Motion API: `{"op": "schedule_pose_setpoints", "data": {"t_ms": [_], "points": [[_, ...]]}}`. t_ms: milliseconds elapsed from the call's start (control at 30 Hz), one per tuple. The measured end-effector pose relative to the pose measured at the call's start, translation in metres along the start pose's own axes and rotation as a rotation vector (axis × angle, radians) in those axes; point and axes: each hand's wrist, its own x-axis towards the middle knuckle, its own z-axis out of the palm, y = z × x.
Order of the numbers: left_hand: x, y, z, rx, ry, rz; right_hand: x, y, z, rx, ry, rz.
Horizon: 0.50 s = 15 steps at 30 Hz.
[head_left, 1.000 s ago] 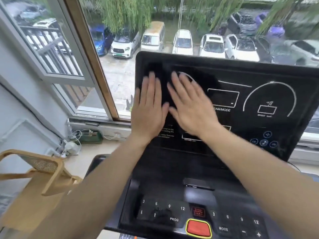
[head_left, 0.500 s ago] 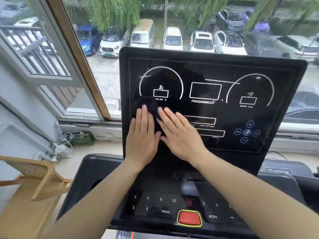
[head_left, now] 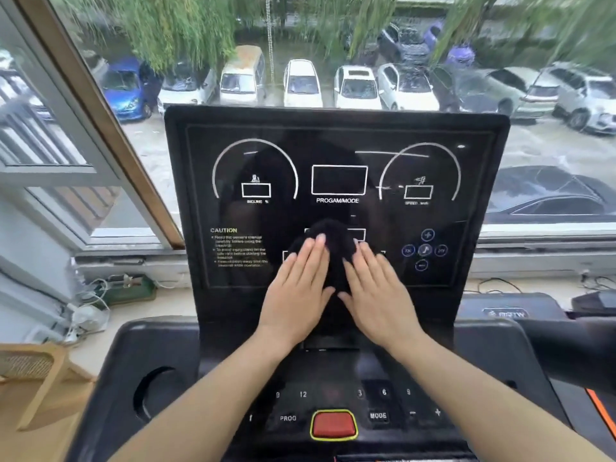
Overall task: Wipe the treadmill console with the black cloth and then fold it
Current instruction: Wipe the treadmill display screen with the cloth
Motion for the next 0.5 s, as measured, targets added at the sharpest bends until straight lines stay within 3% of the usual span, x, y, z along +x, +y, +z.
{"op": "schedule_pose_setpoints", "data": {"t_ms": [133, 267, 367, 500], "points": [[0.036, -0.017, -0.021, 0.066, 0.068, -0.107, 0.047, 0.014, -0.026, -0.052, 0.124, -0.050], [0.135, -0.011, -0.070, 0.067, 0.178, -0.235, 0.106, 0.076, -0.078, -0.069, 0.228, 0.171], [0.157, 0.020, -0.070, 0.079, 0.191, -0.107, 0.085, 0.107, -0.069, 0.018, 0.195, 0.305], [0.094, 0.060, -0.021, 0.062, 0.075, 0.128, -0.001, 0.088, -0.013, 0.101, 0.064, 0.358]]}}
